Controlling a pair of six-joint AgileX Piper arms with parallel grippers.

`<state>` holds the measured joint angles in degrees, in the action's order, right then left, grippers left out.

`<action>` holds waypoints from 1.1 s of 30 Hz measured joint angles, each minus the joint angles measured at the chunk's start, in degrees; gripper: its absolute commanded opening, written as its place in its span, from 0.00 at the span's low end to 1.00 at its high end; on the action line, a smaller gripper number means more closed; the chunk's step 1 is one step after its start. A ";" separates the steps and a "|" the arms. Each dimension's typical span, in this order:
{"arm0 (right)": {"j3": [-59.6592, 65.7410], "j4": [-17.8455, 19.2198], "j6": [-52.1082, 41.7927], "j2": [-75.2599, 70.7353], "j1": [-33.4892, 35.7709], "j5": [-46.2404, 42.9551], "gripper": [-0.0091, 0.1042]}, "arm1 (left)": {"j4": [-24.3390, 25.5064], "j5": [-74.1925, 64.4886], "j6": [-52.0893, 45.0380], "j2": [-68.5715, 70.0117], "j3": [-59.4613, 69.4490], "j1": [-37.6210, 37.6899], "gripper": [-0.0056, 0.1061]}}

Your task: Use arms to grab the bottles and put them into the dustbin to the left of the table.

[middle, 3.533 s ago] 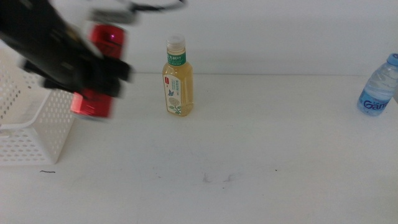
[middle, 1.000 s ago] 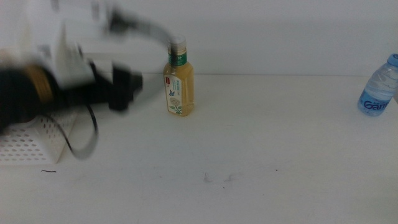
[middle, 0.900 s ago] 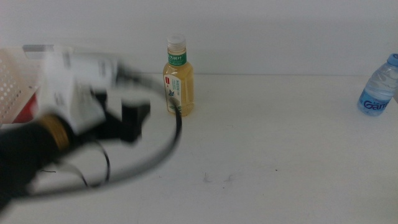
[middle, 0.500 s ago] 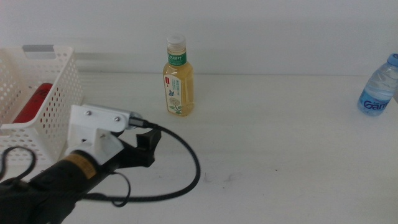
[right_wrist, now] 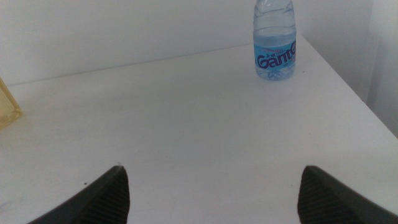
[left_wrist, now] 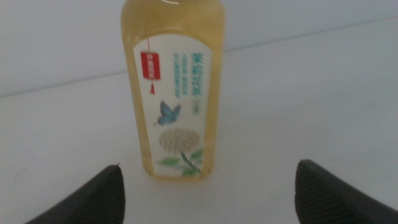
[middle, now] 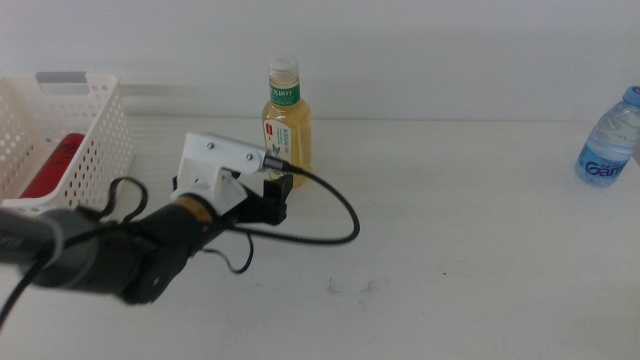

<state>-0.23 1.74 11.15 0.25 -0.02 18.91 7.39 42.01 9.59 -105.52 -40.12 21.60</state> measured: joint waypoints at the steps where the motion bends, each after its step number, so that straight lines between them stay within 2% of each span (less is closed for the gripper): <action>1: 0.00 0.00 0.00 0.00 0.00 0.00 0.88 | 0.91 0.00 0.23 -1.42 -1.55 -0.47 0.89; 5: 0.00 0.00 0.00 0.00 0.00 0.00 0.88 | 3.54 0.00 0.83 -6.66 -6.89 -1.75 0.89; 13: 0.00 0.00 0.00 0.00 0.00 0.00 0.88 | 5.71 0.46 2.44 -15.62 -16.73 -2.01 0.89; 33: 0.00 0.00 0.00 0.00 0.00 0.00 0.88 | 6.37 2.31 3.89 -26.64 -31.12 -2.70 0.89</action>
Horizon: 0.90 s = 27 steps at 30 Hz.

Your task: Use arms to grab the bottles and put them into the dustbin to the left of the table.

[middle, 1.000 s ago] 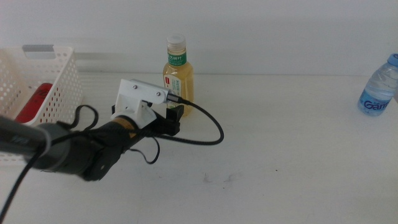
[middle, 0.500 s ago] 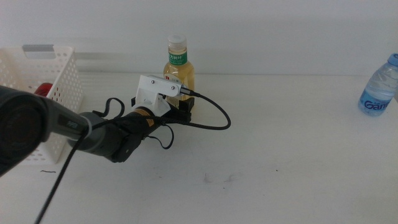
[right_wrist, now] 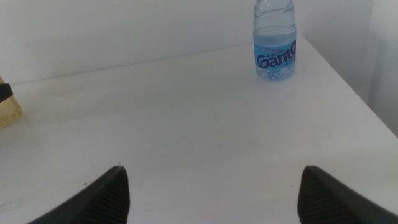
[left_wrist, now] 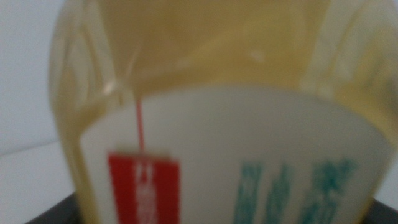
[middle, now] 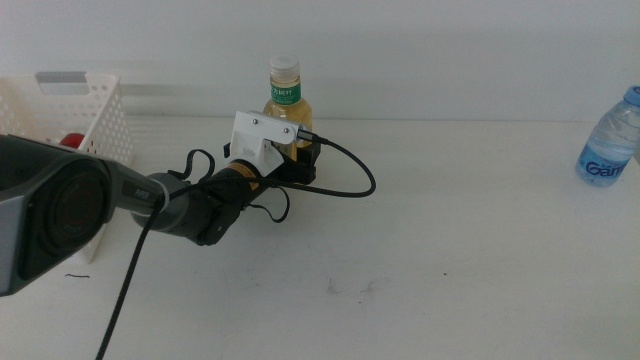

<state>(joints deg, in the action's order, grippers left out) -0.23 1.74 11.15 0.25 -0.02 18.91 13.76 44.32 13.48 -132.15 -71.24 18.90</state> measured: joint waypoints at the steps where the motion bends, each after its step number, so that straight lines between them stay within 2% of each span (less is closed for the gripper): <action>1: 0.00 0.00 0.00 0.00 0.00 0.00 0.88 | 0.12 0.00 0.12 -0.27 -0.57 0.00 0.89; 6: 0.00 0.00 0.00 0.00 0.00 0.00 0.88 | 0.80 0.04 0.37 -1.70 -2.56 0.00 0.89; 8: 0.00 0.00 0.00 0.00 0.00 0.00 0.88 | 1.07 -0.31 0.89 -1.83 -2.66 0.00 0.83; 10: 0.00 0.00 0.00 0.00 0.00 0.00 0.88 | 1.19 -0.70 1.50 -1.83 -2.66 0.00 0.69; 16: 0.00 0.00 0.00 0.00 0.00 0.00 0.88 | 5.99 -9.68 5.97 2.66 -0.99 -0.49 0.03; 21: 0.00 0.00 0.00 0.00 0.00 0.00 0.88 | 12.98 -34.79 15.06 17.00 6.70 1.03 0.03; 24: 0.00 0.00 0.00 0.00 0.00 0.00 0.88 | 11.98 -49.71 20.39 28.54 10.80 3.31 0.03; 27: 0.00 0.00 0.00 0.00 0.00 0.00 0.88 | 9.93 -63.32 21.58 39.38 11.79 6.11 0.03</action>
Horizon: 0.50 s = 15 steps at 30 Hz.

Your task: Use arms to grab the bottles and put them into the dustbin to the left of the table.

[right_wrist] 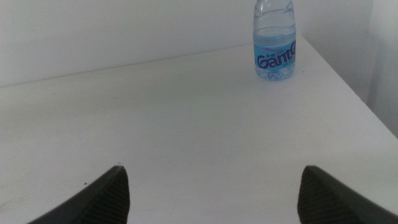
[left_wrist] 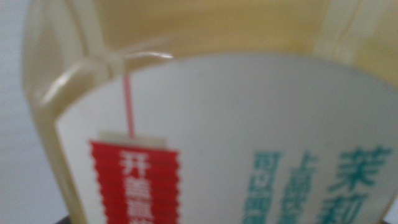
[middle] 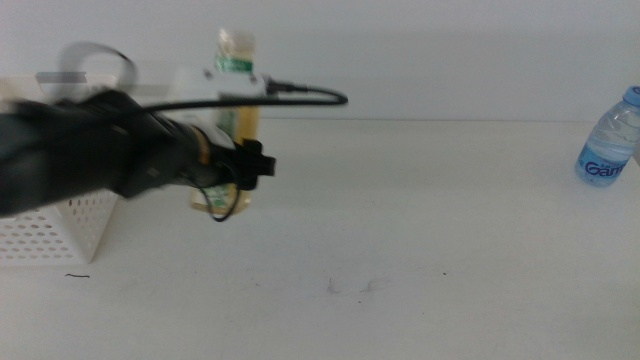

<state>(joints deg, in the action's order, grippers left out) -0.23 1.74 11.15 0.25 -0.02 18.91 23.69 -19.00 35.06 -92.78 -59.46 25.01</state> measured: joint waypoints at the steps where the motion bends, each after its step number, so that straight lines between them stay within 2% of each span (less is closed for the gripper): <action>1: 0.00 0.00 0.00 0.00 0.00 0.00 0.88 | -0.46 -4.39 -0.77 2.69 0.00 0.92 0.03; 4: 0.00 0.00 0.00 0.00 0.00 0.00 0.88 | -5.43 -16.20 -8.13 9.61 -1.44 1.68 0.03; 7: 0.00 0.00 0.00 0.00 0.00 0.00 0.88 | -12.73 -28.18 -18.44 11.30 -6.71 -2.20 0.03; 11: 0.00 0.00 0.00 0.00 0.00 0.00 0.88 | -18.37 -38.30 -31.07 10.30 -16.01 -13.16 0.03; 15: 0.00 0.00 0.00 0.00 0.00 0.00 0.88 | -20.16 -44.00 -39.45 5.64 -25.21 -25.16 0.03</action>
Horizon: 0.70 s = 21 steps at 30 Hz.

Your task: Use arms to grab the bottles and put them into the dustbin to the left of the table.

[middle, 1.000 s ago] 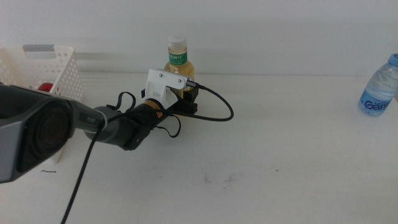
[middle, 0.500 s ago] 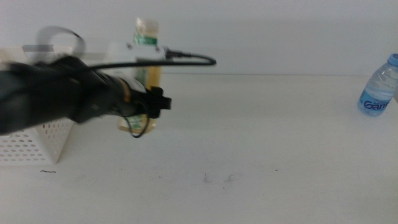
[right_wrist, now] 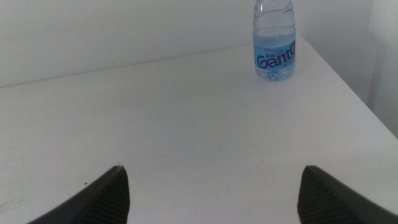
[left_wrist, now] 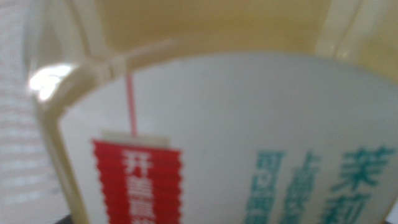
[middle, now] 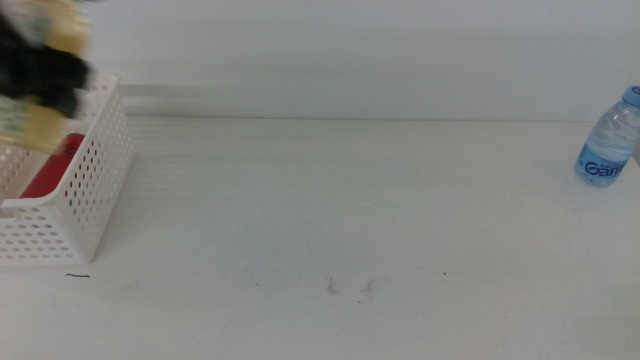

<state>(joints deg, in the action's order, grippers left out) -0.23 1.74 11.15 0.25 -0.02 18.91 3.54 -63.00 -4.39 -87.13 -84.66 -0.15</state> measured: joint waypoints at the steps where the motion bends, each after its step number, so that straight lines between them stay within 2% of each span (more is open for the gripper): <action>1: 0.00 0.00 0.00 0.00 0.00 0.00 0.88 | -0.49 -0.61 -1.18 -1.39 -1.86 -2.29 0.03; 6: 0.00 0.00 0.00 0.00 0.00 0.00 0.88 | -1.73 -2.14 -4.92 -11.37 -7.75 -11.79 0.03; 14: 0.00 0.00 0.00 0.00 0.00 0.00 0.88 | -2.81 0.12 -7.11 -21.63 -9.32 -13.62 0.06; 17: 0.00 0.00 0.00 0.00 0.00 0.00 0.88 | -4.47 1.72 -7.86 -23.84 -9.40 -13.62 0.15; 19: 0.00 0.00 0.00 0.00 0.00 0.00 0.88 | -5.24 2.10 -8.99 -25.01 -9.40 -13.62 0.27; 21: 0.00 0.00 0.00 0.00 0.00 0.00 0.88 | -5.68 2.10 -10.28 -25.86 -9.40 -13.62 0.45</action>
<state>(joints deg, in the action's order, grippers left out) -0.23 1.74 11.15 0.25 -0.02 18.91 -2.14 -60.91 -14.67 -112.99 -94.06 -13.77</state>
